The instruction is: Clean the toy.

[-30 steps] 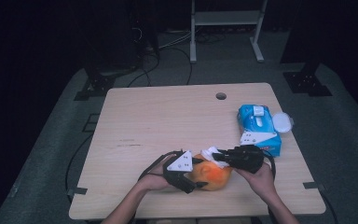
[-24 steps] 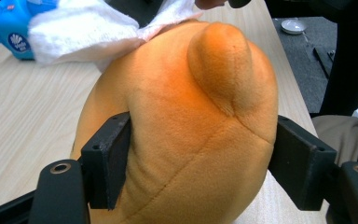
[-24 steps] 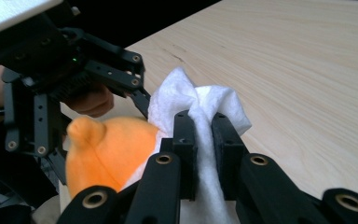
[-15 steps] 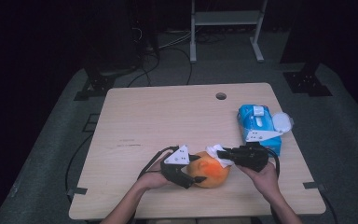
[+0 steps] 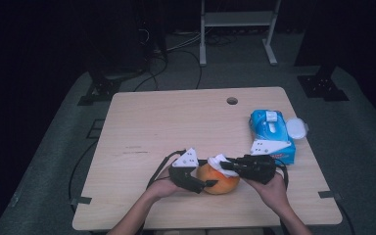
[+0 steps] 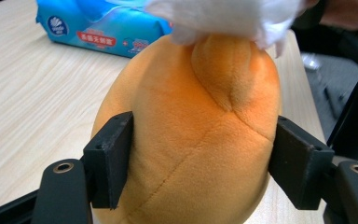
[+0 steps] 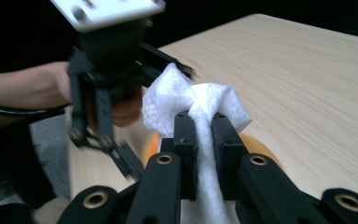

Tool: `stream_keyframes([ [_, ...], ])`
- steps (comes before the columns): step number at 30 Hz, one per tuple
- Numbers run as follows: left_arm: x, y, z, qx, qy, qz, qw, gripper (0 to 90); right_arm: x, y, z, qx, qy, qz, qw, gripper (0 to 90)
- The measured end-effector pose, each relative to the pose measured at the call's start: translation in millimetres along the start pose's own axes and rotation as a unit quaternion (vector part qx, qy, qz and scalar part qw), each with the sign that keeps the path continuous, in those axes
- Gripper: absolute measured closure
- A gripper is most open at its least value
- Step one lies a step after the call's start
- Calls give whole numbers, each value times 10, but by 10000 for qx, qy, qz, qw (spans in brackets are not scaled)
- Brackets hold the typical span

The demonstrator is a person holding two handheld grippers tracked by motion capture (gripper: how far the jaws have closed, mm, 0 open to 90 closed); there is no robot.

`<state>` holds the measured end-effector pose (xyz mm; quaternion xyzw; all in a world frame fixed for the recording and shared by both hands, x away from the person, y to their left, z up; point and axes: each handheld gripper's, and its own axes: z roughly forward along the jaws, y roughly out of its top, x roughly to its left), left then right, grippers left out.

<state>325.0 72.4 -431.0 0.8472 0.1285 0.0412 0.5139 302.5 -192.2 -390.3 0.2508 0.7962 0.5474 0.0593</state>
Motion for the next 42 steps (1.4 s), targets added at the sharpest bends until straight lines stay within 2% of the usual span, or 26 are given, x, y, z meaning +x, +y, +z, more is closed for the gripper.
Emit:
stream_keyframes([
  [4,89,-44,-48,-94,-93,-247,9996,289,-138,-77,-64,23,-252,127,9996,815],
  [7,127,-72,-75,-134,-155,-300,9993,289,-264,-141,-109,-22,-397,328,9987,814],
  [10,132,-85,-97,-101,-198,-248,9994,288,-378,-204,-151,-67,-522,546,9971,813],
  [12,145,-98,-113,-111,-187,-280,9994,287,-433,-241,-170,-129,-449,690,9965,814],
  [15,178,-114,-140,-150,-156,-403,9990,287,-444,-255,-173,-88,-458,706,9964,815],
  [19,200,-128,-151,-193,-148,-477,9986,285,-418,-249,-166,-97,-363,725,9967,815],
  [24,235,-136,-162,-247,-118,-609,9978,285,-328,-182,-172,-243,-236,583,9977,814],
  [27,247,-143,-164,-280,-120,-686,9972,285,-319,-184,-154,-182,-256,521,9981,814],
  [29,240,-133,-153,-275,-114,-699,9971,281,-340,-201,-147,-145,-270,608,9977,814],
  [32,196,-100,-118,-246,-105,-618,9977,266,-299,-176,-141,-135,-311,511,9981,814],
  [34,169,-79,-90,-248,-78,-585,9979,266,-246,-147,-116,-141,-228,423,9987,814],
  [37,121,-42,-50,-186,-28,-448,9988,266,-126,-87,-30,-56,-185,172,9997,814],
  [40,87,-31,-30,-186,-10,-408,9990,265,-14,-15,25,-103,-53,9,9999,814],
  [42,82,-34,-28,-211,-10,-314,9993,242,31,12,50,-55,-104,-109,9999,814],
])
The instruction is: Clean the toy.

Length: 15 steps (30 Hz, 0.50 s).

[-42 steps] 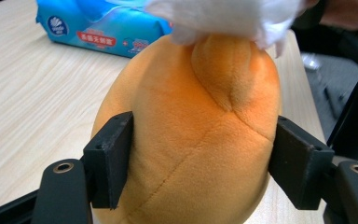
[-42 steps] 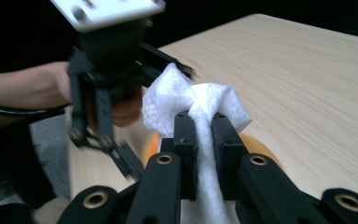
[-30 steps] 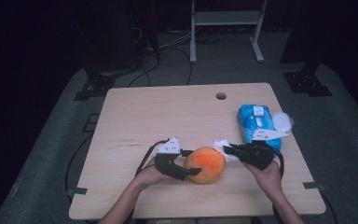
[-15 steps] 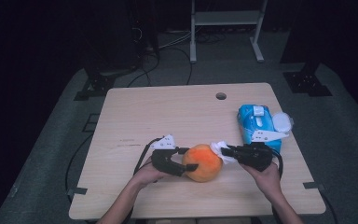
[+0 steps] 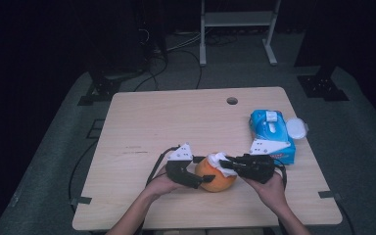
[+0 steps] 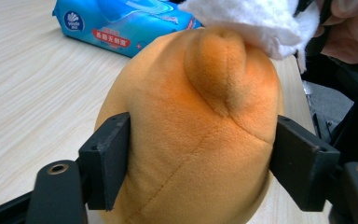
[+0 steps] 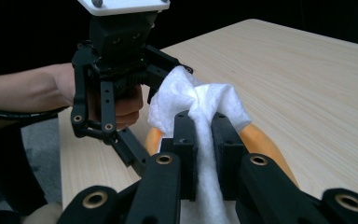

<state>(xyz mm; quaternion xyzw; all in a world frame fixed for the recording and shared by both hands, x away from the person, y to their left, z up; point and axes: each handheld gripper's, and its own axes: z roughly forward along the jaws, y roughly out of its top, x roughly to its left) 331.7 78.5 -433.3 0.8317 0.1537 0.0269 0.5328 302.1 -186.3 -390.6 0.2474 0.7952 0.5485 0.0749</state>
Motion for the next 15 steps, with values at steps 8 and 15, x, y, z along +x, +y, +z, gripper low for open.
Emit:
stream_keyframes([
  [8,82,-73,-29,-57,29,553,9984,117,-133,-62,-68,-56,-155,223,9996,814],
  [15,29,-84,107,12,-85,599,9982,183,-84,-37,-30,-52,-82,170,9998,813],
])
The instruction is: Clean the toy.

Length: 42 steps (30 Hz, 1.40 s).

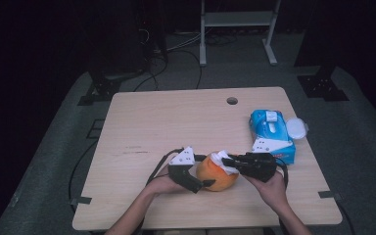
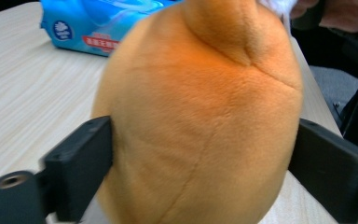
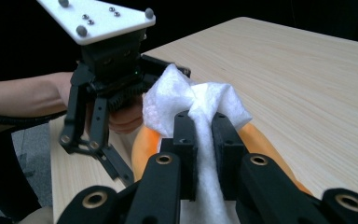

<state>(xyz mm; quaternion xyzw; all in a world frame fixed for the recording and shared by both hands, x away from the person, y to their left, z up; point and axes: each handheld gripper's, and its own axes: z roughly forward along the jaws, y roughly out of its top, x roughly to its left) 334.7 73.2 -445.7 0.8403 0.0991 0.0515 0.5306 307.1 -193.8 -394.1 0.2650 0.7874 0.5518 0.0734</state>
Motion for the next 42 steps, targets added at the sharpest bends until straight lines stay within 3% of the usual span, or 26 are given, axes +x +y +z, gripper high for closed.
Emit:
stream_keyframes([
  [3,-58,113,-86,13,141,157,9998,327,21,26,-28,-164,3,-10,9999,813],
  [8,-79,294,-334,-269,308,189,9990,370,-43,40,-90,-444,0,200,9988,814],
  [12,-92,368,-445,-192,484,351,9980,371,-117,-3,-39,-444,5,402,9982,813],
  [15,-79,335,-422,61,576,327,9978,373,-141,-32,22,-315,-25,497,9983,813],
  [20,-84,244,-243,388,615,221,9971,370,-27,54,-1,-406,-31,228,9989,813],
  [25,-122,240,-147,382,623,241,9970,342,76,69,89,-176,-100,-91,9998,813],
  [29,-75,201,-154,193,530,156,9983,231,-19,2,91,-72,-140,49,9999,814],
  [33,38,136,-192,1,494,-166,9986,108,-64,-35,60,-66,-218,111,9997,813],
  [36,86,67,-165,28,382,-305,9988,104,-89,-43,62,-56,-223,137,9996,813],
  [42,93,41,-164,-2,305,-240,9992,123,-184,-96,36,-11,-304,284,9991,812],
])
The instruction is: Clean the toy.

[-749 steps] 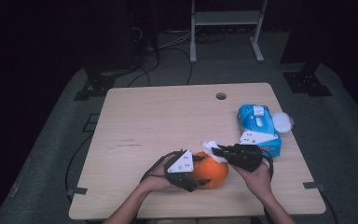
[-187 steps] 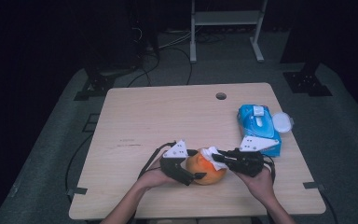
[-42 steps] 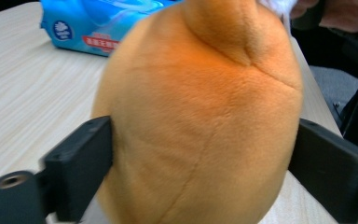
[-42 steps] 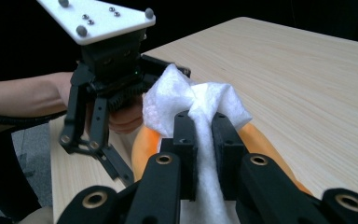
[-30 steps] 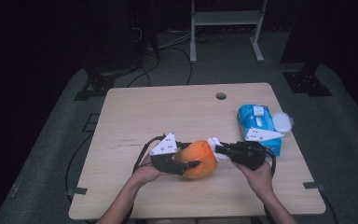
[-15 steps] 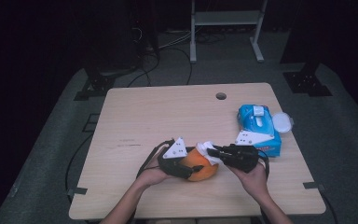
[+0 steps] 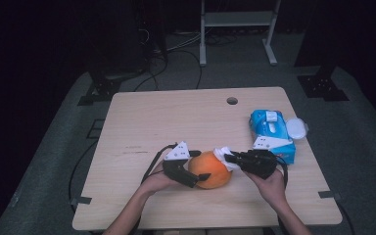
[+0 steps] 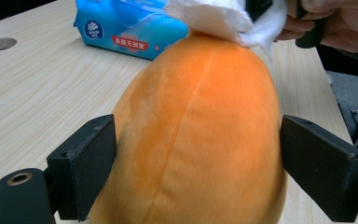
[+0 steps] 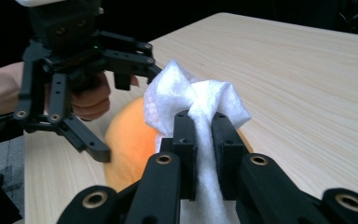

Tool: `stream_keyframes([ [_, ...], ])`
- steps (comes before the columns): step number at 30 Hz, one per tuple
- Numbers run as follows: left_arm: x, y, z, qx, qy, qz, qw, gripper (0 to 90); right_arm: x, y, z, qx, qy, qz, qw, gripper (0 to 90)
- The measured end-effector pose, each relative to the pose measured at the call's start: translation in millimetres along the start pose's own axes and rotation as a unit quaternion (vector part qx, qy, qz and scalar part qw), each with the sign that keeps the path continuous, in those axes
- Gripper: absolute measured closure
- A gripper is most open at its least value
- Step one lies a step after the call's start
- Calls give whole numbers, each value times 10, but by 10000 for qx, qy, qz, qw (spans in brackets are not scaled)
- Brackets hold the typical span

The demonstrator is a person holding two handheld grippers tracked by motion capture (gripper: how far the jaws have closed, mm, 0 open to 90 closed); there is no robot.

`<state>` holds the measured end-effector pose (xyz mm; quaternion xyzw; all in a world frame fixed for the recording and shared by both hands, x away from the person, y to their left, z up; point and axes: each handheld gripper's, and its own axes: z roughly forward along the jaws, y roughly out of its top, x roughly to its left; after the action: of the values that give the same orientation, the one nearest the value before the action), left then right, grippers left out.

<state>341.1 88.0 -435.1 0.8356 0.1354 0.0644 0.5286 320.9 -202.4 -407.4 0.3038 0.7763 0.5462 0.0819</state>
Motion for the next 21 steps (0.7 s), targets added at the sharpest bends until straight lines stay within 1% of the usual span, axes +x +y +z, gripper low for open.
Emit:
stream_keyframes([
  [2,0,-8,16,-61,30,-70,10000,121,-24,-15,-15,15,-24,47,10000,812],
  [4,-10,-15,46,-99,88,-90,9999,124,-44,-24,-28,46,-57,77,9999,811],
  [5,-31,-24,76,-87,183,-101,9997,163,-57,-26,-32,63,-72,87,9999,811],
  [6,-48,-26,95,-71,200,-105,9997,213,-62,-25,-42,64,-117,139,9998,810],
  [7,-71,-21,111,-46,220,-48,9997,244,-57,-20,-51,49,-141,125,9998,811],
  [8,-96,-5,122,4,270,35,9996,261,-38,-7,-62,9,-149,66,9999,811],
  [10,-124,18,136,42,279,70,9996,279,30,35,-63,-77,-53,-59,9999,811],
  [12,-153,27,145,89,265,145,9995,285,116,79,-15,15,-8,-250,9997,811],
  [13,-155,27,140,104,267,155,9995,287,134,83,11,107,-36,-332,9994,811],
  [14,-151,26,126,107,240,142,9996,291,129,78,25,136,-47,-351,9993,811],
  [16,-138,24,104,126,189,116,9997,299,54,46,11,131,-42,-148,9998,811],
  [18,-130,21,91,129,157,108,9997,303,-38,7,-50,91,-149,25,9998,810],
  [19,-128,19,91,122,136,117,9998,302,-80,-13,-72,68,-114,148,9998,810],
  [20,-127,21,91,116,113,128,9998,298,-101,-32,-84,60,-86,208,9997,810],
  [21,-127,26,87,126,86,147,9998,289,-100,-44,-87,89,-102,203,9997,810],
])
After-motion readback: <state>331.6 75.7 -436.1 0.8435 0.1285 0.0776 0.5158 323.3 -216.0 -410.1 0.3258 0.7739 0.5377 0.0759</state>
